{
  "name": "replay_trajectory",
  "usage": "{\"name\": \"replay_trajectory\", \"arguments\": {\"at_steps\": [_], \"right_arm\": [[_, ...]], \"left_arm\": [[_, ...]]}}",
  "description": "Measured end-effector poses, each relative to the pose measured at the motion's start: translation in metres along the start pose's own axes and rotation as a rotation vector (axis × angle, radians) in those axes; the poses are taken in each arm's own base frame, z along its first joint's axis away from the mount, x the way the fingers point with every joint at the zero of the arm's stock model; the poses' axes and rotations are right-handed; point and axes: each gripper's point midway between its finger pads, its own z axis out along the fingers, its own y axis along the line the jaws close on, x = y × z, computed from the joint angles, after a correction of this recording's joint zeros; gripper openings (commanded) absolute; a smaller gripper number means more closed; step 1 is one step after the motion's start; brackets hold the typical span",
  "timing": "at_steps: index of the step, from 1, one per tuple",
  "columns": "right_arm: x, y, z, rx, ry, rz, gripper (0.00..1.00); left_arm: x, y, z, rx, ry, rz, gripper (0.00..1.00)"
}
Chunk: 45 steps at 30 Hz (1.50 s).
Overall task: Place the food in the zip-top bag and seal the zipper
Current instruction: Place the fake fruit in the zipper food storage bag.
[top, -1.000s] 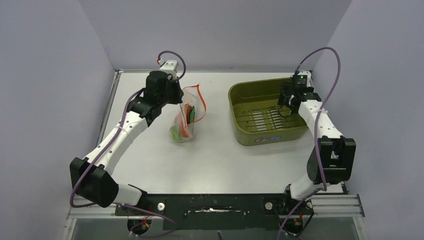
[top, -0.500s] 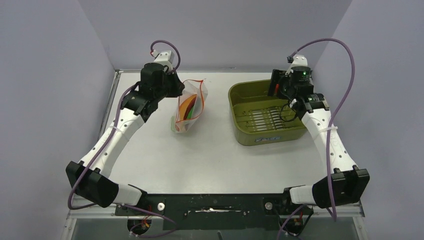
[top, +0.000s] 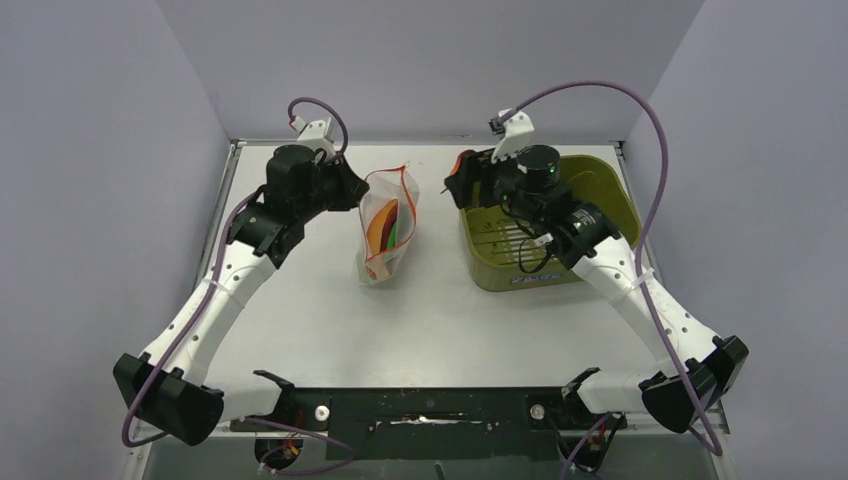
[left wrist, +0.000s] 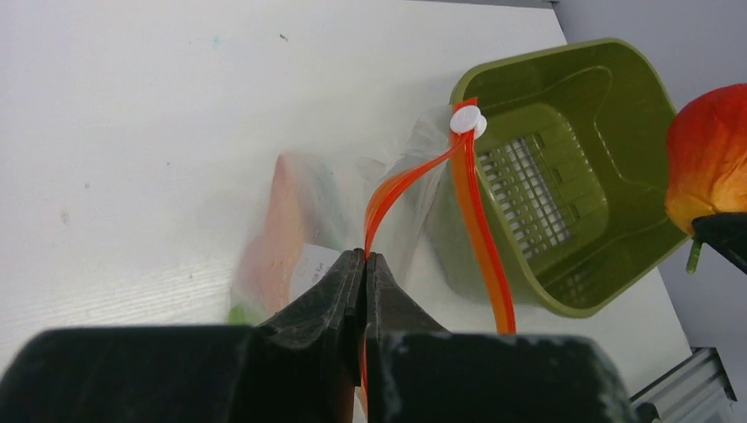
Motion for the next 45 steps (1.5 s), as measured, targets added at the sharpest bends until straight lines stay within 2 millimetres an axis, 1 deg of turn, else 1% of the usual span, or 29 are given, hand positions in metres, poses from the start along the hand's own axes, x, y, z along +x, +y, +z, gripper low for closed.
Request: {"name": "replay_trajectory", "arguments": {"at_steps": [3, 5, 8, 12, 15, 17, 21, 22, 24, 28, 31, 35, 39, 42, 45], "right_arm": [[0.012, 0.043, 0.004, -0.122, -0.010, -0.039, 0.50], [0.025, 0.063, 0.005, -0.193, 0.004, -0.064, 0.49], [0.045, 0.088, 0.002, -0.290, 0.023, -0.106, 0.49], [0.073, 0.106, -0.012, -0.374, 0.051, -0.139, 0.49], [0.082, 0.118, -0.023, -0.418, 0.048, -0.153, 0.49], [0.082, 0.131, -0.028, -0.453, 0.035, -0.157, 0.50], [0.087, 0.160, -0.029, -0.519, 0.025, -0.161, 0.50], [0.090, 0.164, -0.027, -0.527, 0.030, -0.162, 0.50], [0.103, 0.174, -0.020, -0.539, 0.060, -0.171, 0.50], [0.125, 0.172, -0.001, -0.504, 0.121, -0.186, 0.51], [0.134, 0.166, 0.007, -0.468, 0.141, -0.198, 0.52], [0.132, 0.163, 0.010, -0.443, 0.134, -0.203, 0.57], [0.130, 0.159, 0.014, -0.411, 0.131, -0.200, 0.68], [0.133, 0.155, 0.014, -0.392, 0.145, -0.202, 0.74], [0.131, 0.154, 0.014, -0.382, 0.146, -0.208, 0.81]], "left_arm": [[0.016, 0.005, -0.015, 0.014, -0.006, 0.001, 0.00], [0.029, 0.008, -0.021, 0.021, 0.005, 0.007, 0.00], [0.046, 0.012, -0.025, 0.036, 0.025, 0.030, 0.00], [0.058, 0.010, -0.028, 0.086, 0.037, 0.057, 0.00], [0.063, 0.003, -0.032, 0.136, 0.033, 0.055, 0.00], [0.064, -0.003, -0.034, 0.172, 0.029, 0.047, 0.00], [0.066, -0.012, -0.036, 0.229, 0.030, 0.037, 0.00], [0.067, -0.013, -0.036, 0.239, 0.034, 0.037, 0.00], [0.070, -0.015, -0.036, 0.252, 0.043, 0.037, 0.00], [0.071, -0.018, -0.040, 0.269, 0.046, 0.041, 0.00], [0.070, -0.019, -0.043, 0.278, 0.038, 0.046, 0.00], [0.072, -0.020, -0.046, 0.288, 0.038, 0.048, 0.00], [0.076, -0.021, -0.047, 0.300, 0.044, 0.043, 0.00], [0.079, -0.021, -0.047, 0.305, 0.049, 0.040, 0.00], [0.080, -0.021, -0.048, 0.310, 0.050, 0.039, 0.00]]}}
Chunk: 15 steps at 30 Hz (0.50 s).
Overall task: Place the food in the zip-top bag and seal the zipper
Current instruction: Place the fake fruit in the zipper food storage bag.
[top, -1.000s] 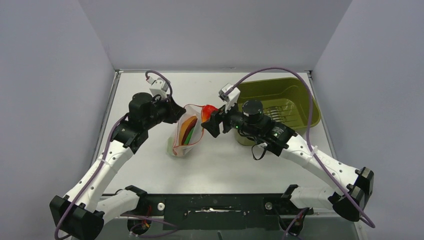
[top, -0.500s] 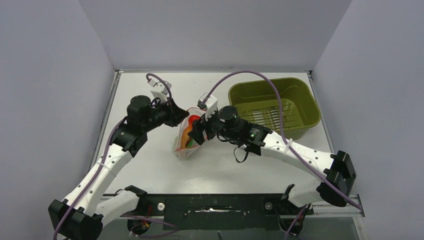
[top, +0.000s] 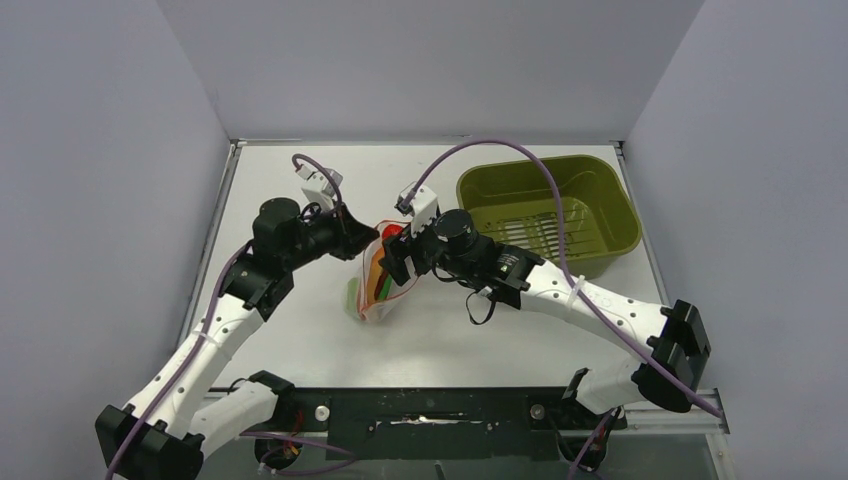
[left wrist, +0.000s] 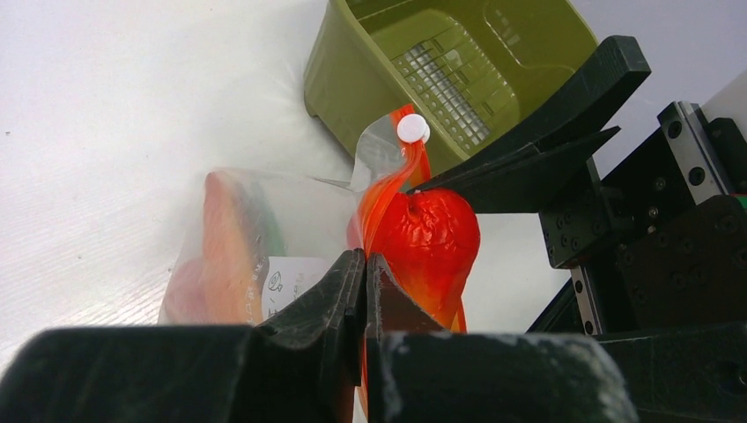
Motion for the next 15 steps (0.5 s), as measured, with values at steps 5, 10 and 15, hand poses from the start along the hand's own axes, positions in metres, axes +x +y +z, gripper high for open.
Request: {"name": "replay_trajectory", "arguments": {"at_steps": [5, 10, 15], "right_arm": [[0.0008, -0.0019, -0.0019, 0.006, 0.007, -0.020, 0.87], [0.0000, -0.0016, -0.0033, 0.000, 0.006, -0.039, 0.89], [-0.0001, -0.0009, -0.0056, -0.011, 0.008, -0.068, 0.85]], "left_arm": [[0.0052, -0.0003, -0.0049, 0.006, -0.005, 0.001, 0.00], [0.0061, -0.0014, -0.0064, 0.011, -0.008, 0.000, 0.00], [0.0054, -0.0027, -0.0061, 0.019, -0.012, 0.002, 0.00]]}}
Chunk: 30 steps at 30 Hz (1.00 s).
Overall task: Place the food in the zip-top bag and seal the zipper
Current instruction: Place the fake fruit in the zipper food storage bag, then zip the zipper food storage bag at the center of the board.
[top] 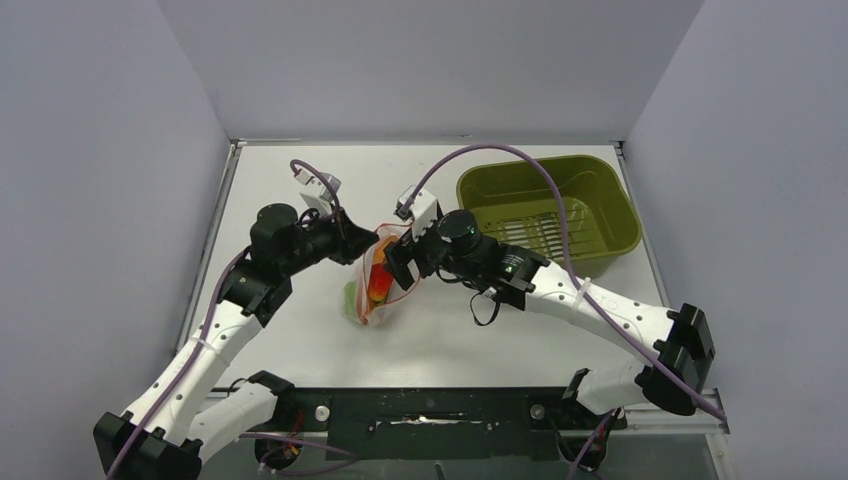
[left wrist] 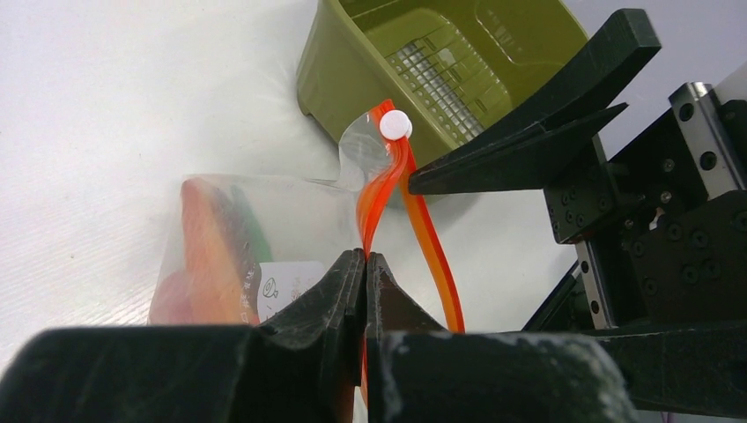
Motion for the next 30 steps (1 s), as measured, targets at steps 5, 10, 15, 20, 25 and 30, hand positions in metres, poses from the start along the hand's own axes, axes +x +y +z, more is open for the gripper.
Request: {"name": "replay_trajectory", "arguments": {"at_steps": [5, 10, 15, 20, 25, 30], "right_arm": [[-0.008, -0.003, -0.023, -0.007, -0.012, -0.101, 0.78], [-0.038, -0.006, -0.074, -0.016, -0.108, -0.227, 0.60], [-0.031, 0.003, -0.116, -0.095, -0.146, -0.364, 0.51], [0.003, 0.011, -0.124, -0.188, -0.091, -0.475, 0.52], [0.048, 0.013, -0.118, -0.255, -0.014, -0.569, 0.53], [0.067, 0.012, -0.107, -0.279, 0.034, -0.624, 0.57]], "left_arm": [[0.002, -0.002, -0.001, 0.022, 0.002, 0.028, 0.00], [0.010, -0.012, -0.003, 0.099, 0.036, 0.093, 0.00], [0.020, -0.022, -0.007, 0.183, 0.078, 0.182, 0.00], [0.027, -0.030, -0.016, 0.255, 0.100, 0.286, 0.00], [0.034, -0.041, -0.022, 0.345, 0.115, 0.349, 0.00], [0.050, -0.051, -0.029, 0.443, 0.138, 0.385, 0.00]]}}
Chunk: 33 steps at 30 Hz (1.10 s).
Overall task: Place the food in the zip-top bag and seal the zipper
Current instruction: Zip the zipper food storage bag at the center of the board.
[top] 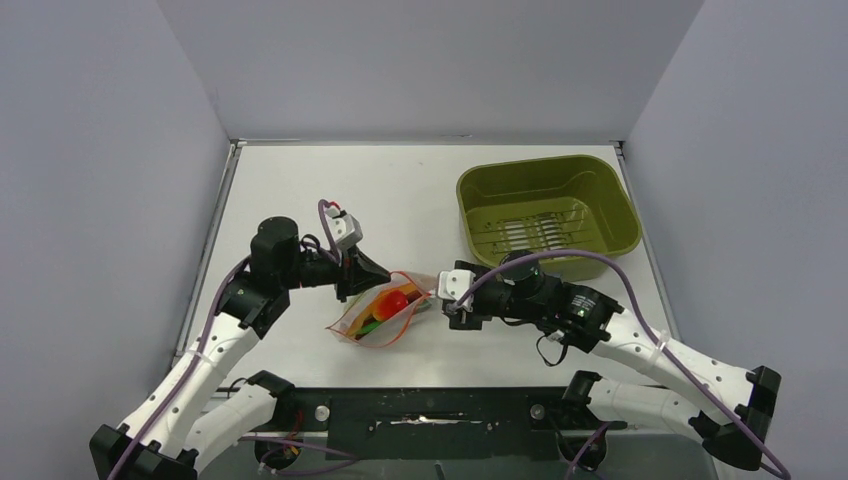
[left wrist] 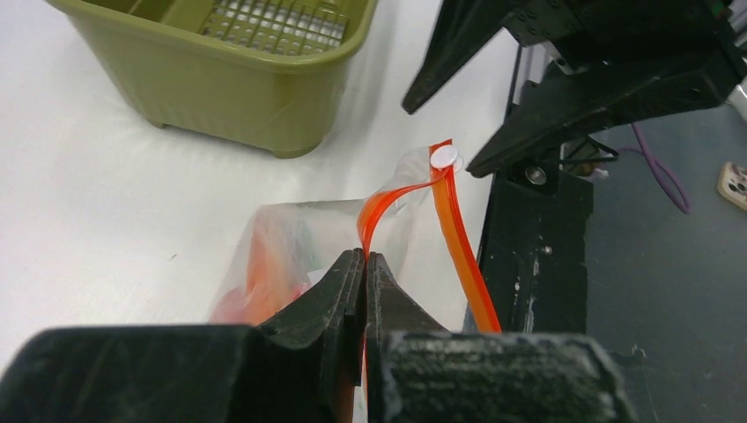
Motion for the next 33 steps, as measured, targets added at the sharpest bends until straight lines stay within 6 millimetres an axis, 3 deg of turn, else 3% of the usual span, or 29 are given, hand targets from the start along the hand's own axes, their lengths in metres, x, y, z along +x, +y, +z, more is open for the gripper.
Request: {"name": "replay_trajectory", "arguments": {"at_steps": [8, 15, 23, 33], "right_arm": [[-0.004, -0.003, 0.011, -0.003, -0.051, -0.058, 0.56], [0.000, 0.011, 0.024, -0.068, -0.104, -0.053, 0.53], [0.011, 0.017, 0.040, -0.080, -0.125, -0.031, 0.24], [0.016, 0.015, 0.047, -0.062, -0.179, 0.006, 0.29]], "left_arm": [[0.011, -0.013, -0.001, 0.074, 0.005, 0.047, 0.00], [0.009, -0.016, -0.003, 0.086, -0.004, 0.080, 0.00], [0.009, -0.018, -0.005, 0.088, -0.013, 0.109, 0.00], [0.010, -0.018, -0.005, 0.090, -0.013, 0.122, 0.00]]}}
